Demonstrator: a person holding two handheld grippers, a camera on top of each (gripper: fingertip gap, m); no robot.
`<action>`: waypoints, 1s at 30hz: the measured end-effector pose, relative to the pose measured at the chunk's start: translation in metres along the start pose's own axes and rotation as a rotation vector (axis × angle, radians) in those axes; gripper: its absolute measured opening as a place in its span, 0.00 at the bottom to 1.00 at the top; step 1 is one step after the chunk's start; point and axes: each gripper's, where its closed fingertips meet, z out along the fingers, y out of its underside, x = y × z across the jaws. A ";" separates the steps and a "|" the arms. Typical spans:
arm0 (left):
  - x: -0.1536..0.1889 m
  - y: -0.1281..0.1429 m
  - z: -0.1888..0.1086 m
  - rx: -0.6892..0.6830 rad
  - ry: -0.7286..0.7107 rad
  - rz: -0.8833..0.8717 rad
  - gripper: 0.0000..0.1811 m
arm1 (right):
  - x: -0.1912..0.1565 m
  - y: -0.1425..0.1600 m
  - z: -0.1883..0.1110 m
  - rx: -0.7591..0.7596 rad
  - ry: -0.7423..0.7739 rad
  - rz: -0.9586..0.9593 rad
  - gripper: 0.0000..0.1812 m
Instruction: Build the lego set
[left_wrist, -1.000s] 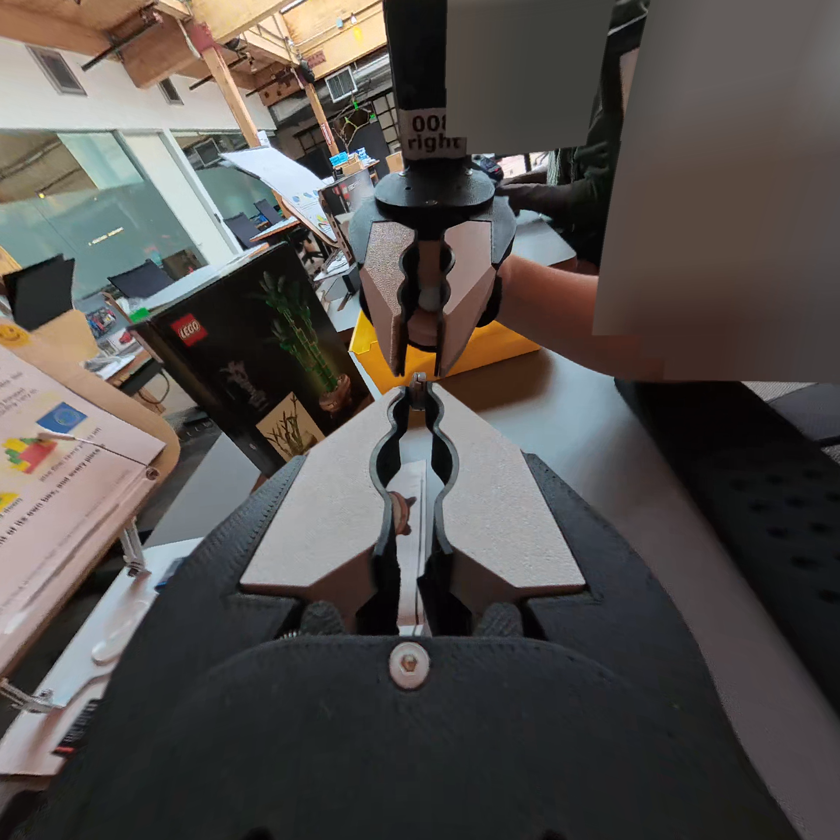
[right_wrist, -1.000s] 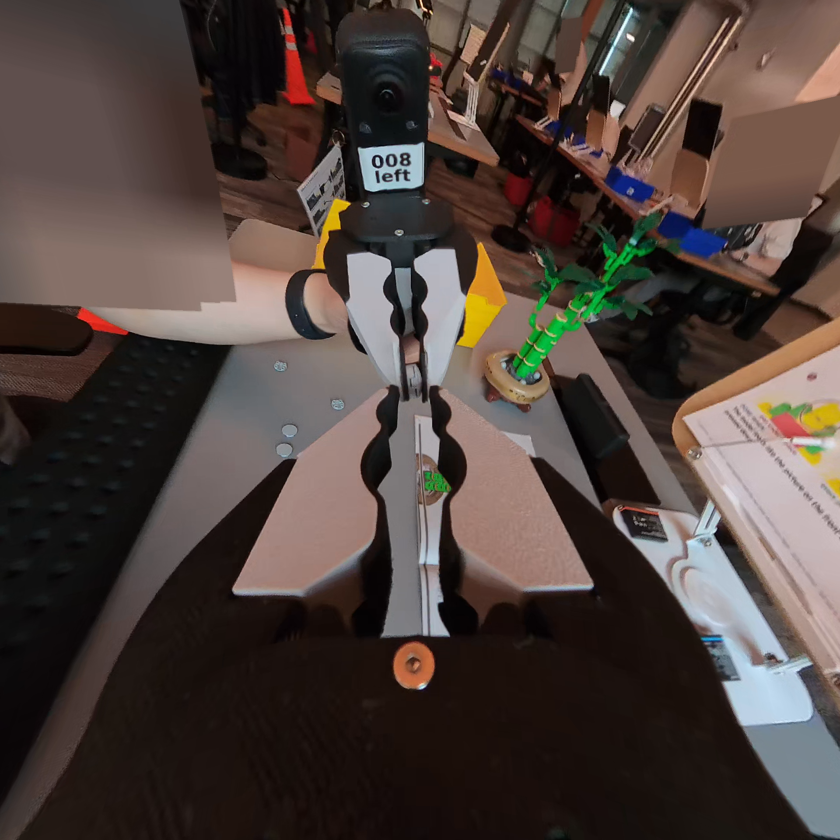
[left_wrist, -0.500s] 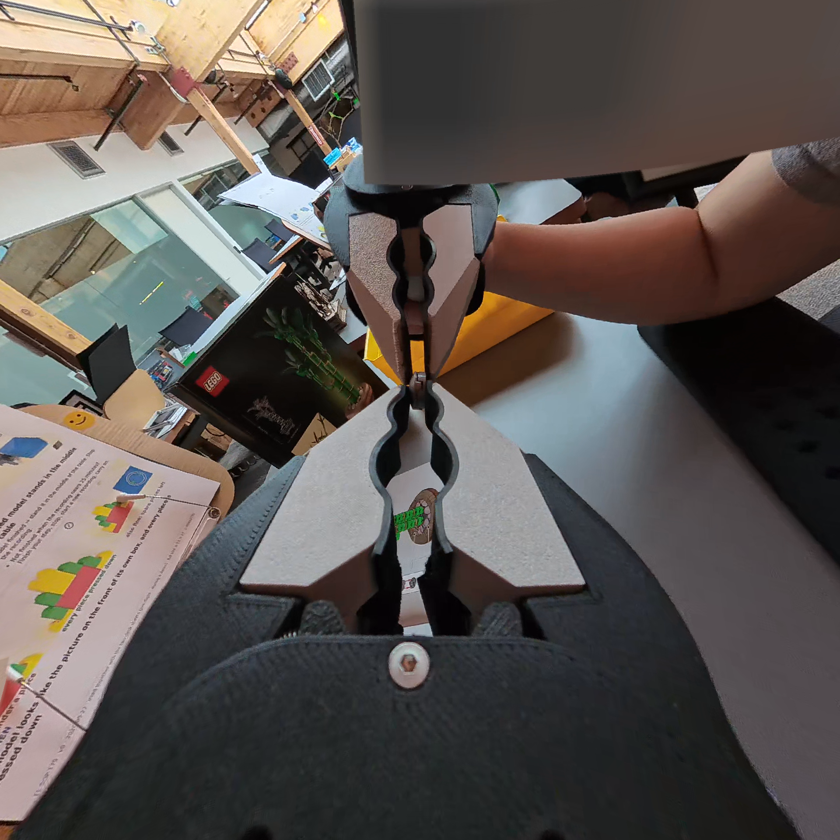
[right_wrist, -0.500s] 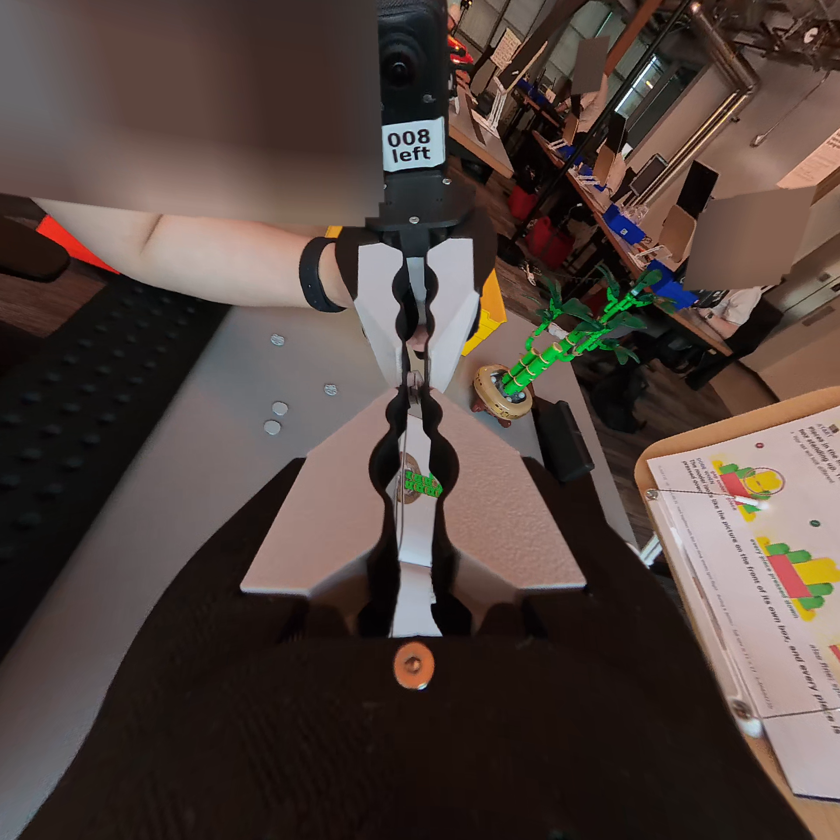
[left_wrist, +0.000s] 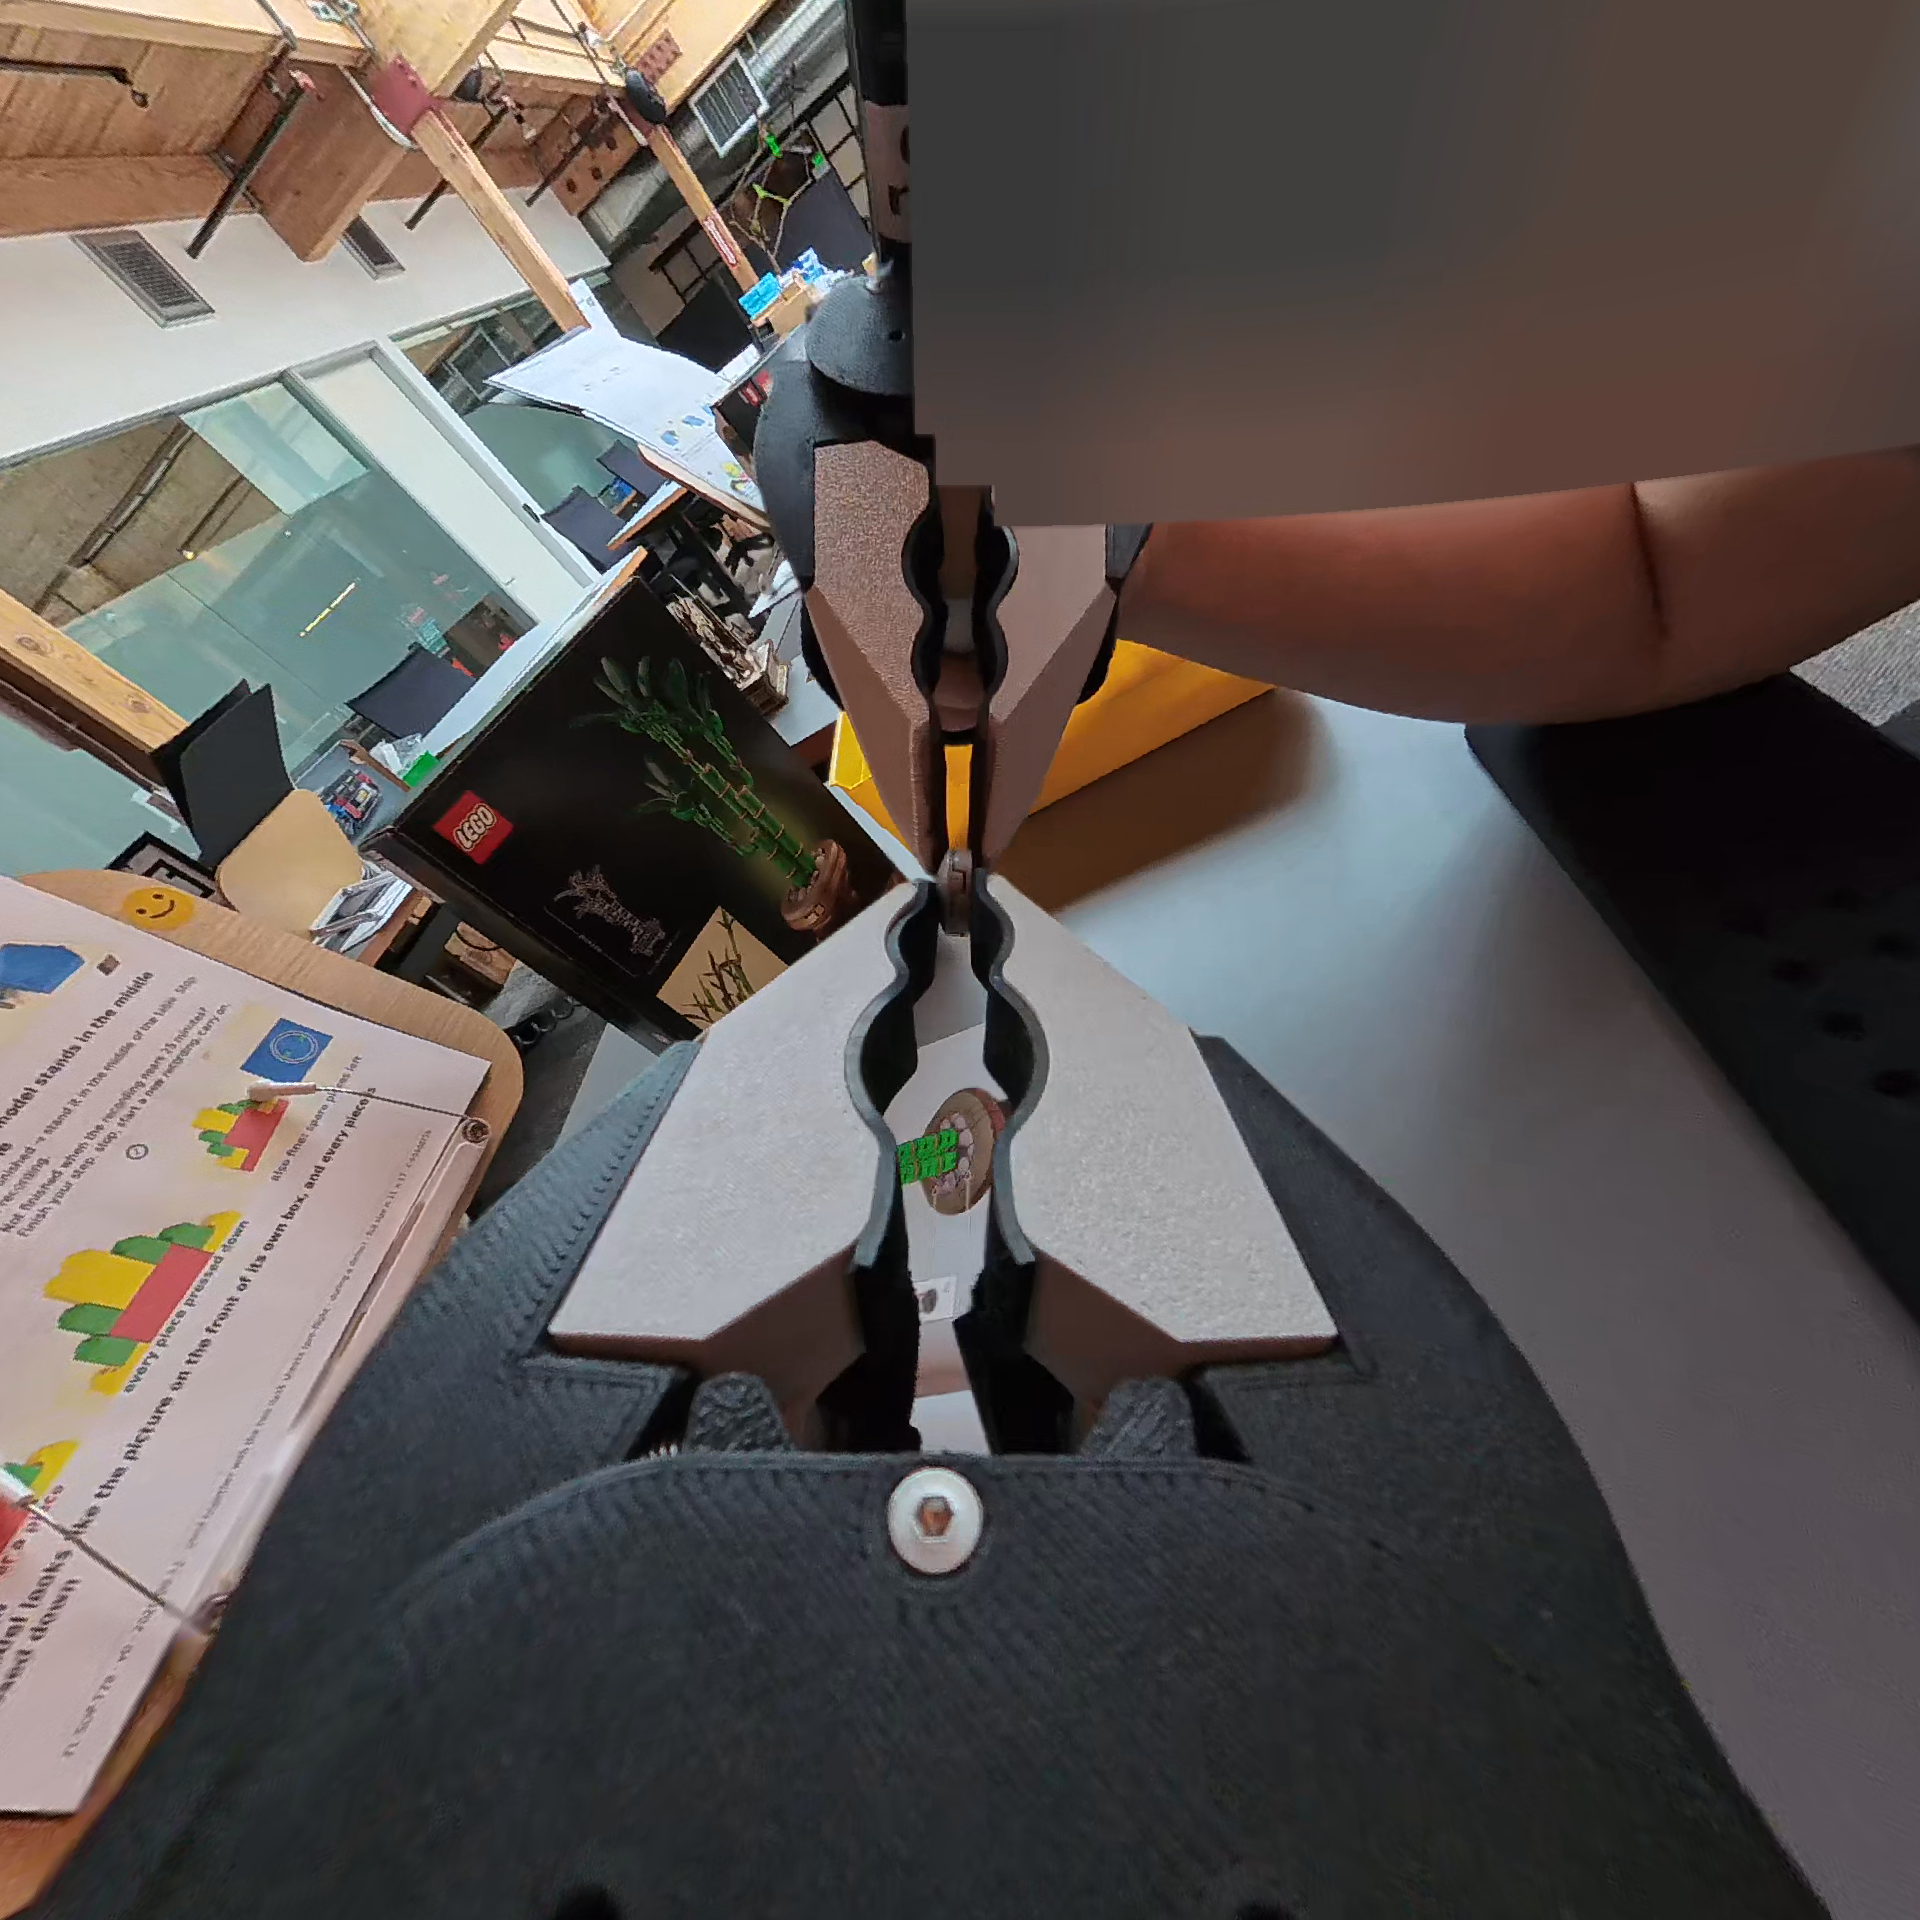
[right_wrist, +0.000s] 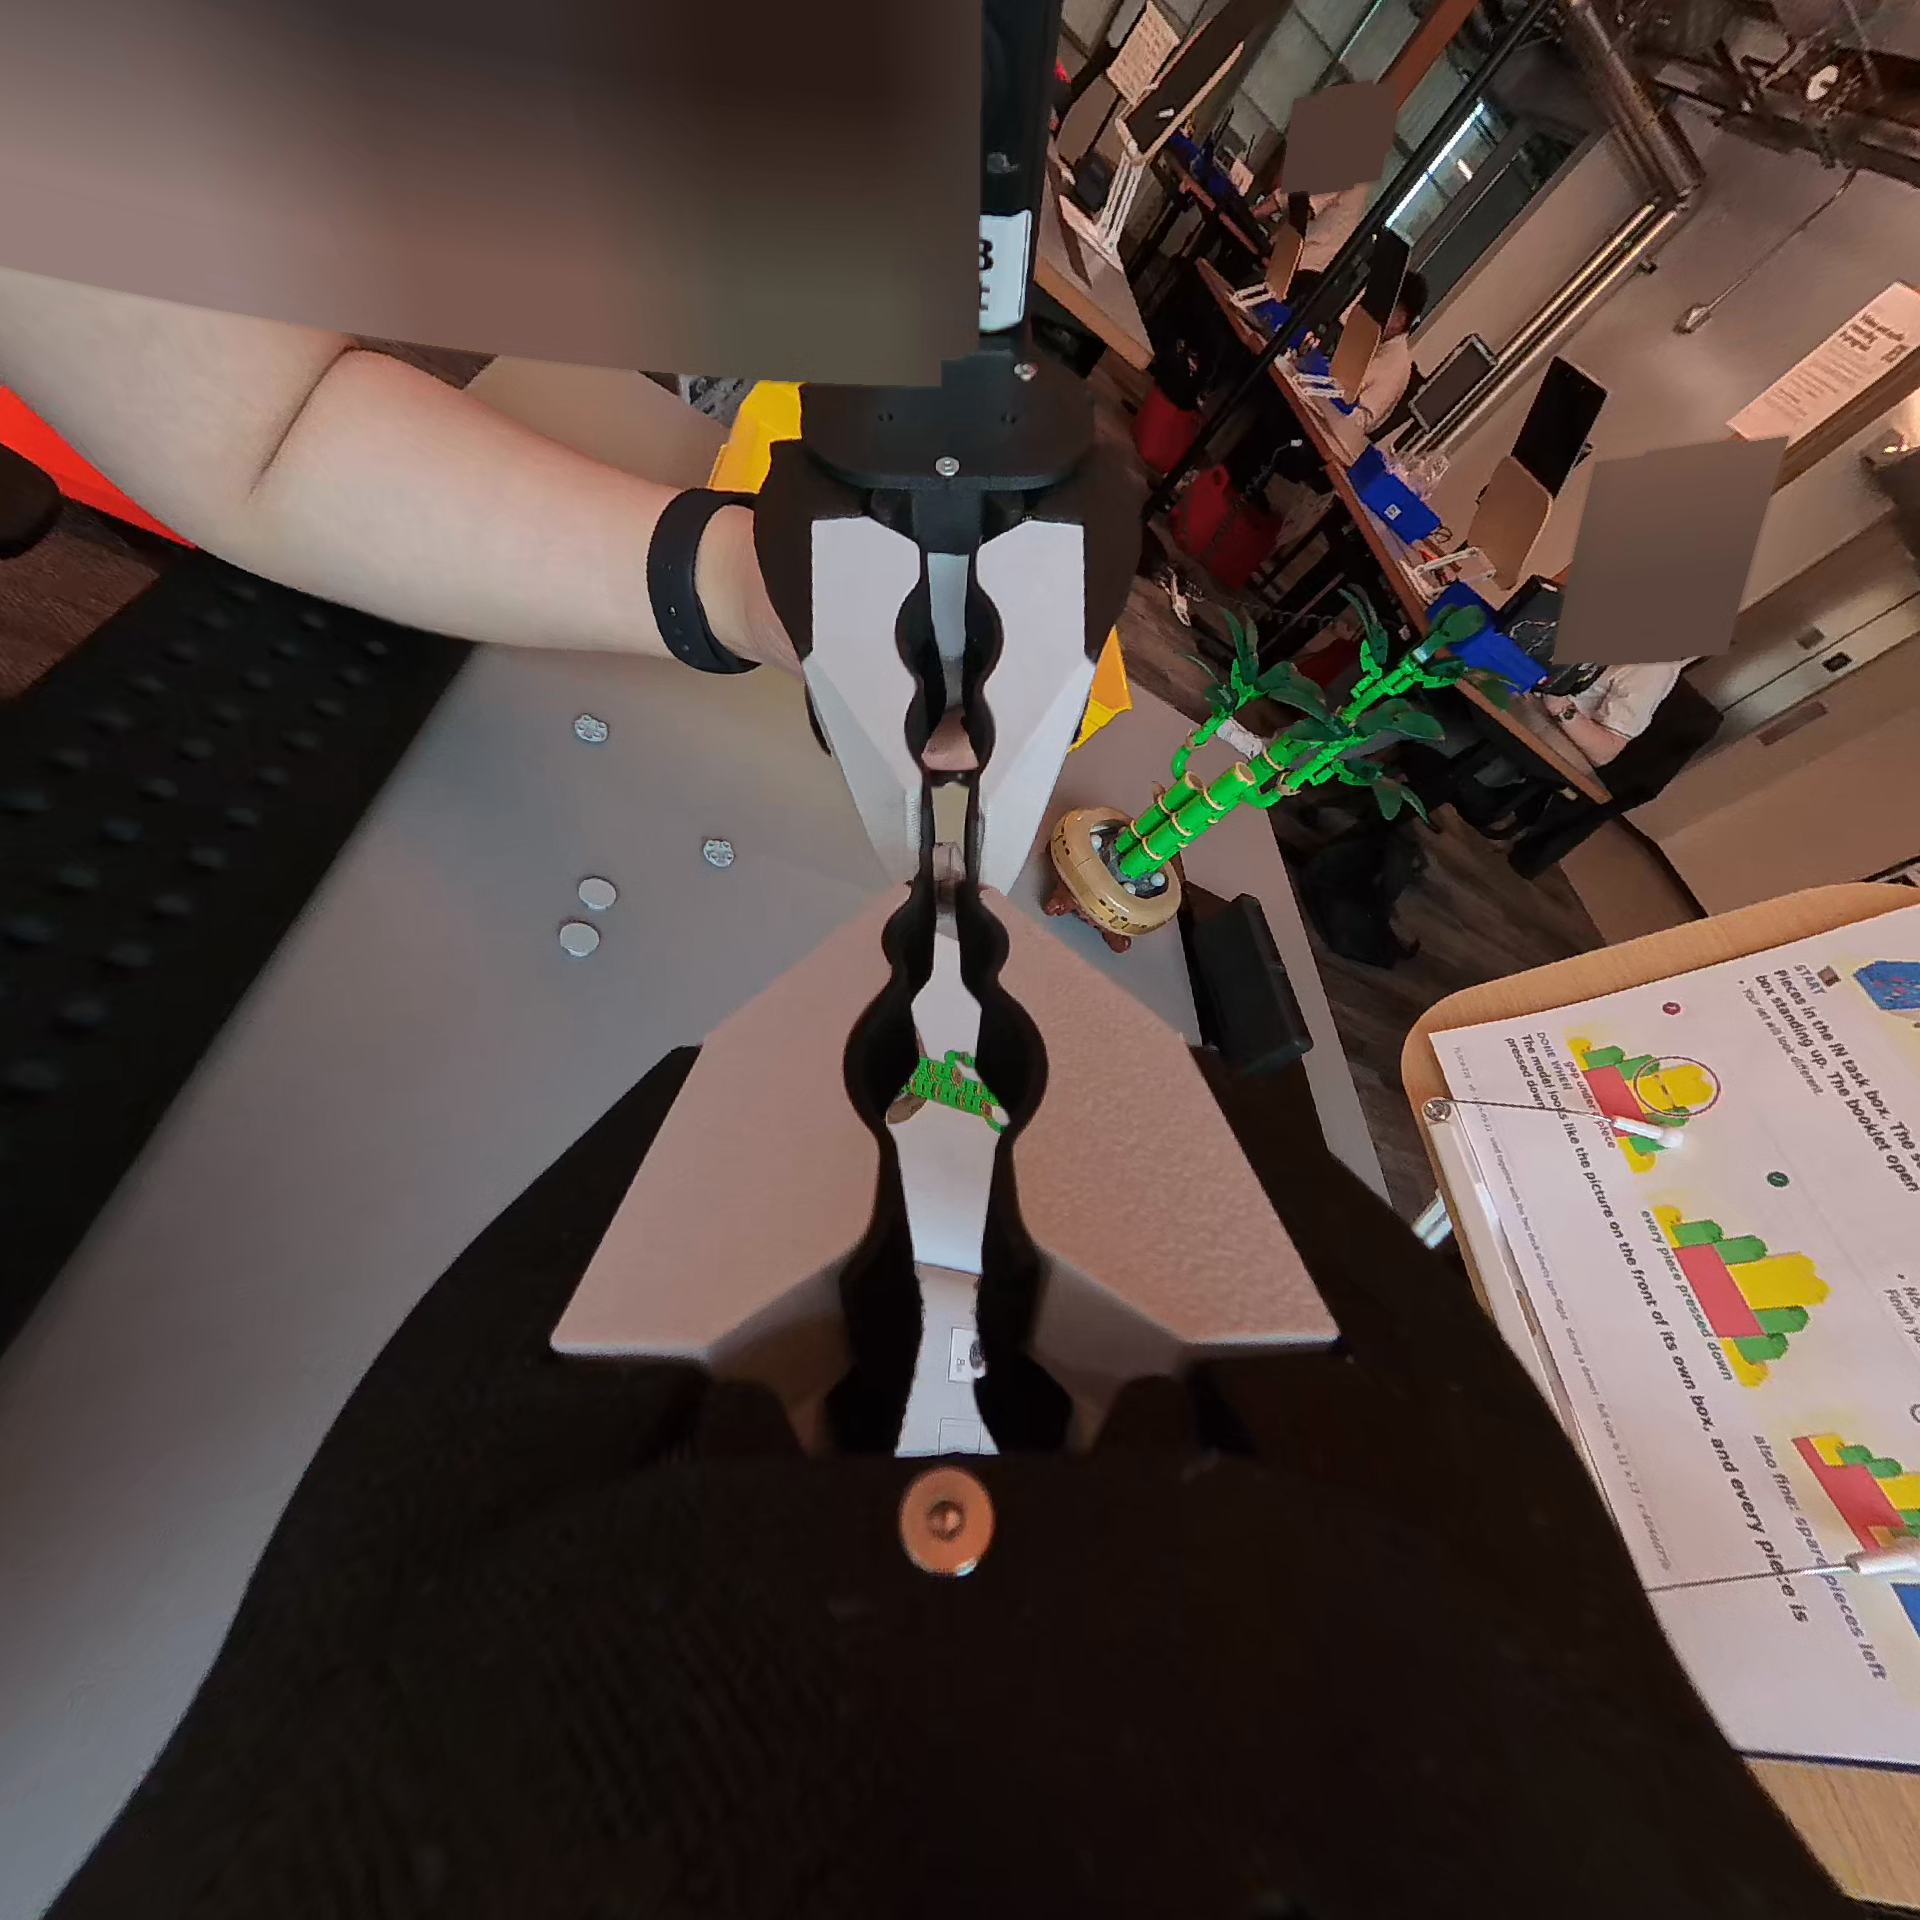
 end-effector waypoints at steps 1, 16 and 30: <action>0.000 -0.001 0.000 0.012 0.001 -0.022 0.02 | 0.000 -0.001 -0.001 0.011 -0.004 0.007 0.02; -0.007 -0.012 -0.007 0.033 -0.146 -0.013 0.03 | 0.007 -0.009 -0.010 0.059 0.035 -0.014 0.02; -0.003 -0.017 -0.014 -0.001 -0.130 0.031 0.07 | 0.001 -0.009 -0.007 0.035 0.022 -0.047 0.02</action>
